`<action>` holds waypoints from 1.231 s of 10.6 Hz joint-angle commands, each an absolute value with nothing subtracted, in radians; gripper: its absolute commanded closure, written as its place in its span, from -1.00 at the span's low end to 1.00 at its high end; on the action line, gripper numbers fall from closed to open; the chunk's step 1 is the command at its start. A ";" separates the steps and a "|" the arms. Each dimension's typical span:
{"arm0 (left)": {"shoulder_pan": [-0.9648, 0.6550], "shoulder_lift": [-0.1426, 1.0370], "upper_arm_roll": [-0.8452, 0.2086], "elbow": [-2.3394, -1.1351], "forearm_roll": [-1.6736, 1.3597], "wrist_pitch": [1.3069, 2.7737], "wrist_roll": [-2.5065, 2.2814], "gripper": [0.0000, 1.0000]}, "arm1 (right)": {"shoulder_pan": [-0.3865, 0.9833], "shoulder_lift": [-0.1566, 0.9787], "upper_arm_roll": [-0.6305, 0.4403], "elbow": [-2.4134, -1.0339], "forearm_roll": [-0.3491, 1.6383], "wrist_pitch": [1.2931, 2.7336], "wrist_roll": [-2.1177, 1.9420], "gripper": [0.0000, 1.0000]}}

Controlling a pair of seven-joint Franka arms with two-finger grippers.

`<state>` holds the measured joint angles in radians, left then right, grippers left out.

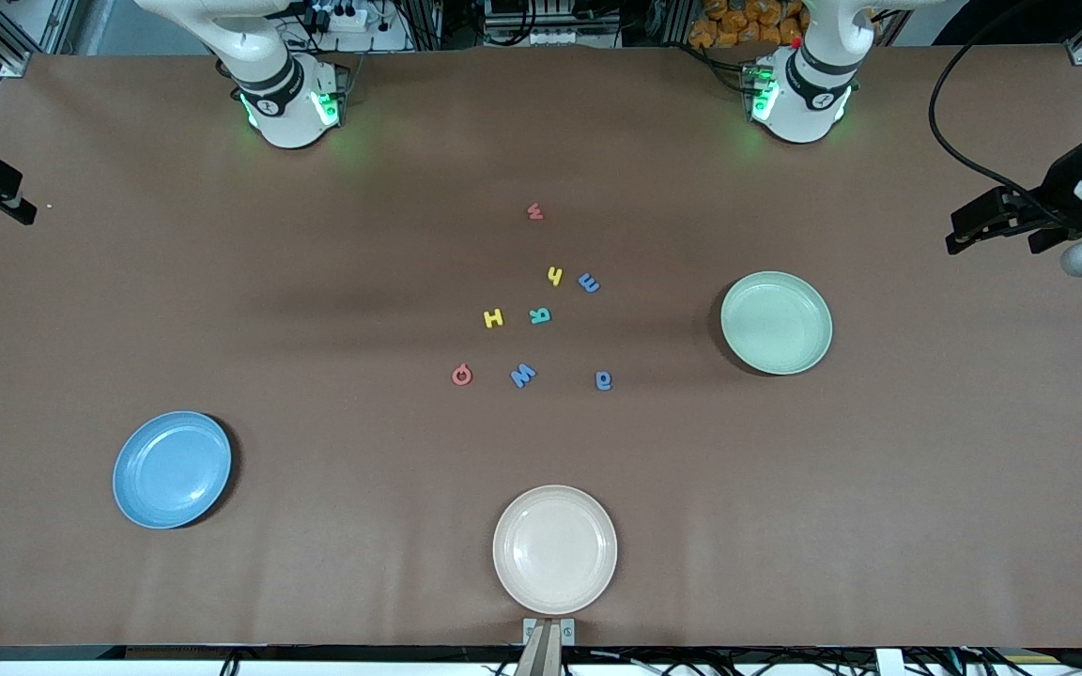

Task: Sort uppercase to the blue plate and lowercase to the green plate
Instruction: 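Move the left gripper over the foam letters beside the green plate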

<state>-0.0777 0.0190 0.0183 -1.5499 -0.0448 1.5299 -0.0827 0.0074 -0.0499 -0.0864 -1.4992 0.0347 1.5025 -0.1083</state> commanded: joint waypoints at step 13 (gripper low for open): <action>-0.114 0.135 0.021 -1.555 -0.110 1.652 -0.066 -1.00 | -0.003 -0.038 -0.074 -1.522 0.026 1.517 -0.121 -1.00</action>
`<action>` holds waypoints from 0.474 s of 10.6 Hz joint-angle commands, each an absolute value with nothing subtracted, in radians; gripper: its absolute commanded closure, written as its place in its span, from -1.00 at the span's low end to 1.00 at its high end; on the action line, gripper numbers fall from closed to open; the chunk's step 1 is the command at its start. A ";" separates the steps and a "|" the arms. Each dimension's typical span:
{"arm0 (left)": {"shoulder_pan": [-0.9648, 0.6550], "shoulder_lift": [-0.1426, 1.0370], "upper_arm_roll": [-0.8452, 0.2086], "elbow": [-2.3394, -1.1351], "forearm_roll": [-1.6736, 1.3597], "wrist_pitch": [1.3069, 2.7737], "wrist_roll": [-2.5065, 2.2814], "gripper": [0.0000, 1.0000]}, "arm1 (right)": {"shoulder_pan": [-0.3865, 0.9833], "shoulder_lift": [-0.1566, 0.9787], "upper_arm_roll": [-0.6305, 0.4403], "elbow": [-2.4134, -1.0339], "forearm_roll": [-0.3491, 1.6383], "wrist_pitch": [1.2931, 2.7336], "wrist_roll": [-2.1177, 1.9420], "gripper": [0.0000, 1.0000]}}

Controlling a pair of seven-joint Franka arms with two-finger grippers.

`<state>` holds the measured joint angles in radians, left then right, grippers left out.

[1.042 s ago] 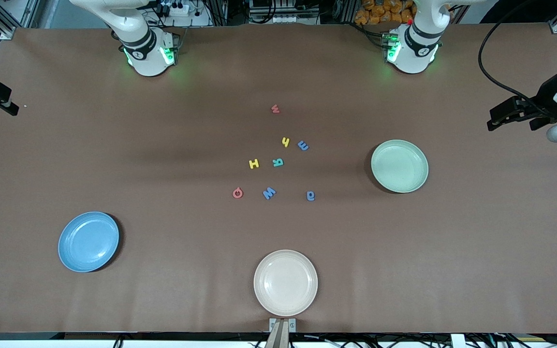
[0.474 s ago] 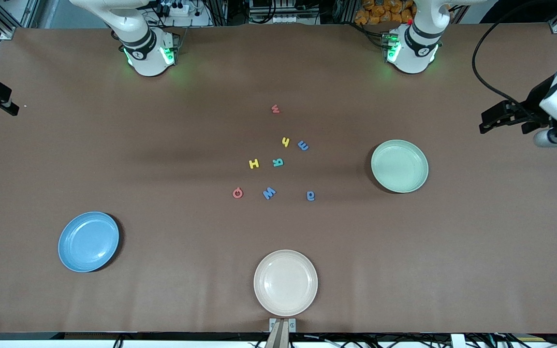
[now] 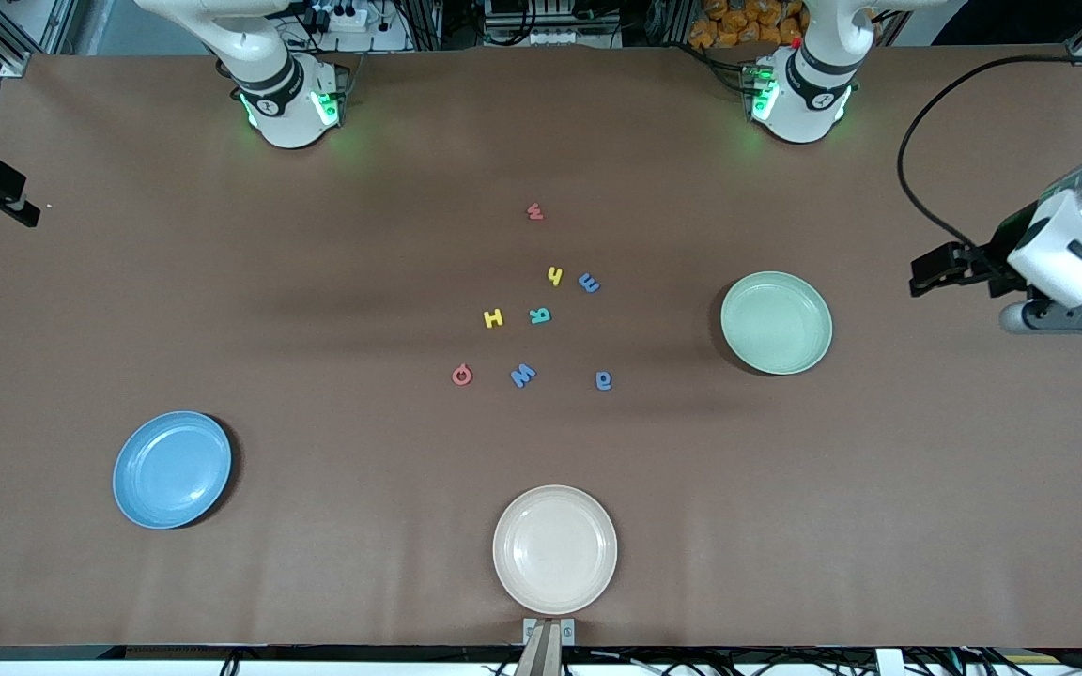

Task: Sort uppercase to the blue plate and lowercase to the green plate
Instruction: 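Move the left gripper over the foam letters beside the green plate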

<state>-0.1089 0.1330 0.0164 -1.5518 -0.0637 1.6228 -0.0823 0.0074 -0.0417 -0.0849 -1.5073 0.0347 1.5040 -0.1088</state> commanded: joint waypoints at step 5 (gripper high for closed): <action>-0.133 0.126 -0.076 -1.591 0.041 1.605 -0.100 -1.00 | 0.043 0.015 -0.069 -1.572 0.032 1.585 -0.095 -1.00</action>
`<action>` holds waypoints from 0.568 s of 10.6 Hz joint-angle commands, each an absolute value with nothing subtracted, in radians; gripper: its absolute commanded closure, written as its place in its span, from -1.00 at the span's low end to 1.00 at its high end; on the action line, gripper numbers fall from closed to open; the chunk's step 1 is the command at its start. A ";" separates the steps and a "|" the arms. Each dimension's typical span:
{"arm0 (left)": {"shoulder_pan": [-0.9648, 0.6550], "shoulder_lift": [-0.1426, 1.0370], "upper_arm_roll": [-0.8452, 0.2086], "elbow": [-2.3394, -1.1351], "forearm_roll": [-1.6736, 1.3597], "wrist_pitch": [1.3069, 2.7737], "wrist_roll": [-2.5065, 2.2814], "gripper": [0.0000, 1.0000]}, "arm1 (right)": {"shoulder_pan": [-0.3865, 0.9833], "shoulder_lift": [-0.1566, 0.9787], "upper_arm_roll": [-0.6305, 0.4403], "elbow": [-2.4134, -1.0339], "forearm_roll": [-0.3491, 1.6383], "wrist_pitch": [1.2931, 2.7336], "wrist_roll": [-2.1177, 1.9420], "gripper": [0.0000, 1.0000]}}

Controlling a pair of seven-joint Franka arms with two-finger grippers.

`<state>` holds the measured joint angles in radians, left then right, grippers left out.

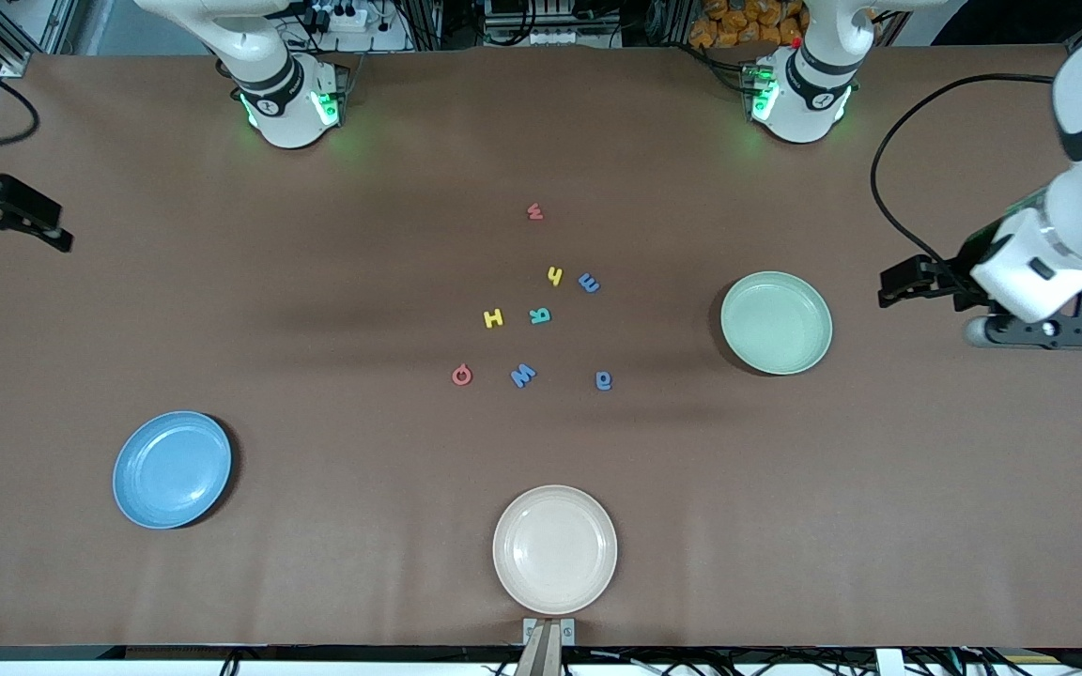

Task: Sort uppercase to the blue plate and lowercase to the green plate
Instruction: 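Move the left gripper over the foam letters beside the green plate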

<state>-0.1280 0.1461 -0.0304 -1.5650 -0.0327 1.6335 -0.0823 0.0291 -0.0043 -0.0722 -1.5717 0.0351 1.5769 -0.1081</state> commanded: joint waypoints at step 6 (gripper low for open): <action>-0.129 0.193 -0.179 -1.588 -0.001 1.575 -0.121 -1.00 | 0.110 0.162 -0.069 -1.572 0.037 1.654 0.014 -1.00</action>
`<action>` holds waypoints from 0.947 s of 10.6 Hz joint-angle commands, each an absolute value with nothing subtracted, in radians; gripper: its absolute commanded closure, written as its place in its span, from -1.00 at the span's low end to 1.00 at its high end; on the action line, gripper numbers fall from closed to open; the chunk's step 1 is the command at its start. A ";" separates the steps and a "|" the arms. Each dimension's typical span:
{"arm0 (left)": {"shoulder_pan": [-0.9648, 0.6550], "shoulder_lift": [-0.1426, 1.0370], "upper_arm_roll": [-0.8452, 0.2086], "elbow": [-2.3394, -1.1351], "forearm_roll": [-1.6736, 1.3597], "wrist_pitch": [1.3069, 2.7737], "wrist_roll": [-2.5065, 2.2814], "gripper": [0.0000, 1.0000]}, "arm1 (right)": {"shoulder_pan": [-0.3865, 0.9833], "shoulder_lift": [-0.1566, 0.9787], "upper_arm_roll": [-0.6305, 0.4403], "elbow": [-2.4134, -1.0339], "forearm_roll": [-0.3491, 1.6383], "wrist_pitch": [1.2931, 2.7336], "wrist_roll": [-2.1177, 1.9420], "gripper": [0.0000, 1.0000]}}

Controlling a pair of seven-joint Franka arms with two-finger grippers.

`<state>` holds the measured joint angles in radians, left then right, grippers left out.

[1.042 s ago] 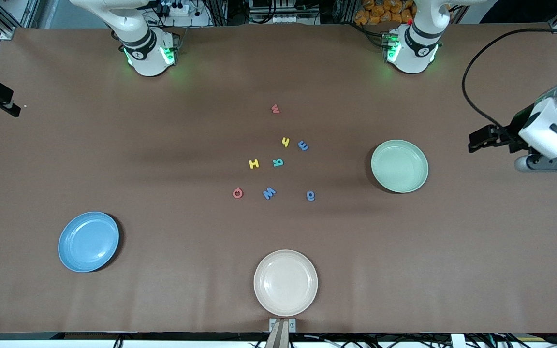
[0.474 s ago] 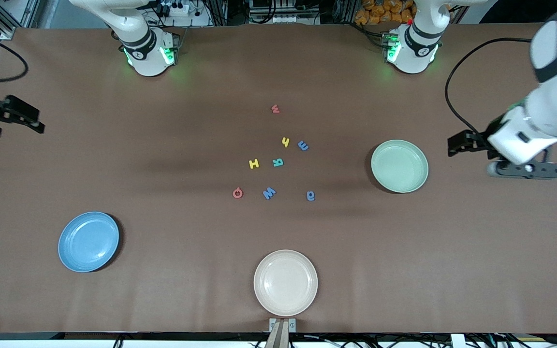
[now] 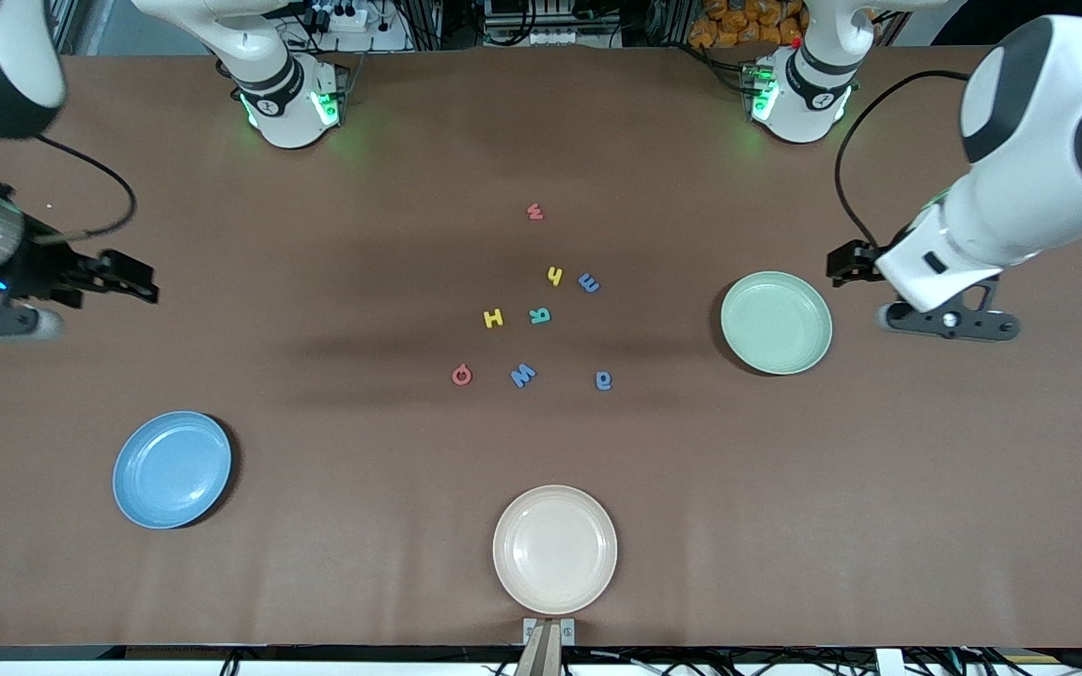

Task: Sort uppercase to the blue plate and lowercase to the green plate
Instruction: 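Move the left gripper over the foam letters beside the green plate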

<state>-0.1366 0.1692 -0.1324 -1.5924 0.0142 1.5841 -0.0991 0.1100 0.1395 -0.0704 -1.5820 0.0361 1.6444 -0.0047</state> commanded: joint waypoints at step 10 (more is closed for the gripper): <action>-0.228 0.459 -0.494 -1.702 0.183 2.081 -0.692 -1.00 | -0.107 0.253 -0.072 -1.568 0.069 1.703 -0.008 -1.00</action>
<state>-0.1987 0.4637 -0.4849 -1.6393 0.0801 1.9803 -0.5785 -0.0517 0.2336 -0.0829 -1.5819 0.0504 1.7015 -0.0016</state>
